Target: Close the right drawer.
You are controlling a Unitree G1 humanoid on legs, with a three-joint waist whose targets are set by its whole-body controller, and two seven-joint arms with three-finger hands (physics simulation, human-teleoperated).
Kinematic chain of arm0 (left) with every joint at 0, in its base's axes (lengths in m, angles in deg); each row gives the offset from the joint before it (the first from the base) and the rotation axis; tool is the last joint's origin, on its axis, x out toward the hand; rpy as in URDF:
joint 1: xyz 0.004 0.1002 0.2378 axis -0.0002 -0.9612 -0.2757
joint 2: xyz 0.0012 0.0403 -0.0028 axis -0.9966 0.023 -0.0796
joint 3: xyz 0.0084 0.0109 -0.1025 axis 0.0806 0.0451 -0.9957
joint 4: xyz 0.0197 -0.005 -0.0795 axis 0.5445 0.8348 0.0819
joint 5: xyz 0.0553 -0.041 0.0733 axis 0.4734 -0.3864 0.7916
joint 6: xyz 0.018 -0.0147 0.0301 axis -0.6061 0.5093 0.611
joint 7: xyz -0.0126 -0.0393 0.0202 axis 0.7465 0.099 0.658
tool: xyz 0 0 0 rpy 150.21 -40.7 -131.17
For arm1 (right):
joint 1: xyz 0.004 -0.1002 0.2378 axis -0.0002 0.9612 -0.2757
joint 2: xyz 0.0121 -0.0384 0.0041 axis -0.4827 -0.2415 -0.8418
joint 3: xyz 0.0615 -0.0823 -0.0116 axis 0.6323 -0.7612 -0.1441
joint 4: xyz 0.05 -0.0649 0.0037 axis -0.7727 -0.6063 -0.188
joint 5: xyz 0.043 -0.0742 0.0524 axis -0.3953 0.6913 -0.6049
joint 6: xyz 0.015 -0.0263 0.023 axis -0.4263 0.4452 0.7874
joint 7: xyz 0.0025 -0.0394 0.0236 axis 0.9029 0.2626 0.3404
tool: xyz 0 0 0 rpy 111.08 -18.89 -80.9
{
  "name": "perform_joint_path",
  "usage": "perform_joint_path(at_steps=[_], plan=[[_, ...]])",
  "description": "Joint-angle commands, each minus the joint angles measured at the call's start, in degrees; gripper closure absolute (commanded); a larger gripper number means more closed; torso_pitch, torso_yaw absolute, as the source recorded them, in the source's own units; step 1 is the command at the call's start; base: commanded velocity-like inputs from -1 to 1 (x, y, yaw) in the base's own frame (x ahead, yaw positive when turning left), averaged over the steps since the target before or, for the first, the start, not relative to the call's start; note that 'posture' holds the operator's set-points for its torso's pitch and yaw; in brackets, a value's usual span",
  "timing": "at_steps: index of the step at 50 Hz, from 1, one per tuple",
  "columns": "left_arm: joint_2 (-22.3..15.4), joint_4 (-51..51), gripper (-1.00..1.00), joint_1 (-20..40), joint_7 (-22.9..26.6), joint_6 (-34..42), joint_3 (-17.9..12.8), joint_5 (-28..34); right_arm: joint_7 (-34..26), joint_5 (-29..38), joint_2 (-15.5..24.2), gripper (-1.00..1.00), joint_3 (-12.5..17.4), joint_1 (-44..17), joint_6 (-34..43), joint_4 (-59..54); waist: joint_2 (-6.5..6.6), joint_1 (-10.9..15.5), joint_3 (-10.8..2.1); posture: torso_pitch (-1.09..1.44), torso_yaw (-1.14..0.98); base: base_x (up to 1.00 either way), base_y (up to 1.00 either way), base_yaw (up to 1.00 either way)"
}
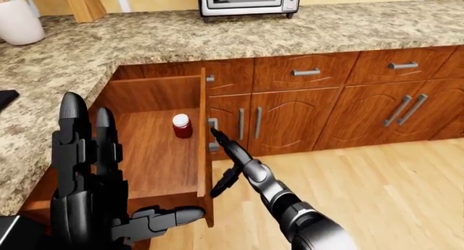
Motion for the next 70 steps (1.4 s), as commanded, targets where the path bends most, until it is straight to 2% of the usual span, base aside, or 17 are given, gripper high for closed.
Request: perform_joint_path(at_steps=[1, 7, 43, 70], plan=[[-0.1, -2.0, -1.00, 0.4, 0.0, -1.5, 0.1, 0.1, -3.0, 0.8, -1.7, -1.00, -1.0, -2.2, -1.3, 1.1, 0.32, 0.4, -0.82, 0.00, 0.00, 0.00, 0.00, 0.00], [0.0, -2.2, -1.00, 0.4, 0.0, -1.4, -0.2, -0.3, -3.3, 2.7, -3.2, -1.00, -1.6, -3.1, -1.0, -0.2, 0.38, 0.2, -0.84, 0.00, 0.00, 0.00, 0.00, 0.00], [0.3, -2.5, -1.00, 0.8, 0.3, -0.6, -0.9, -0.5, -8.9, 7.0, -6.5, -1.00, -2.5, -5.3, 1.1, -1.1, 0.75, 0.0, -0.60, 0.00, 0.00, 0.00, 0.00, 0.00], [0.4, -2.6, -1.00, 0.8, 0.4, -0.5, -1.0, -0.7, -11.5, 7.3, -7.1, -1.00, -1.3, -7.3, 2.4, -2.4, 0.94, -0.2, -0.57, 0.00, 0.00, 0.00, 0.00, 0.00]])
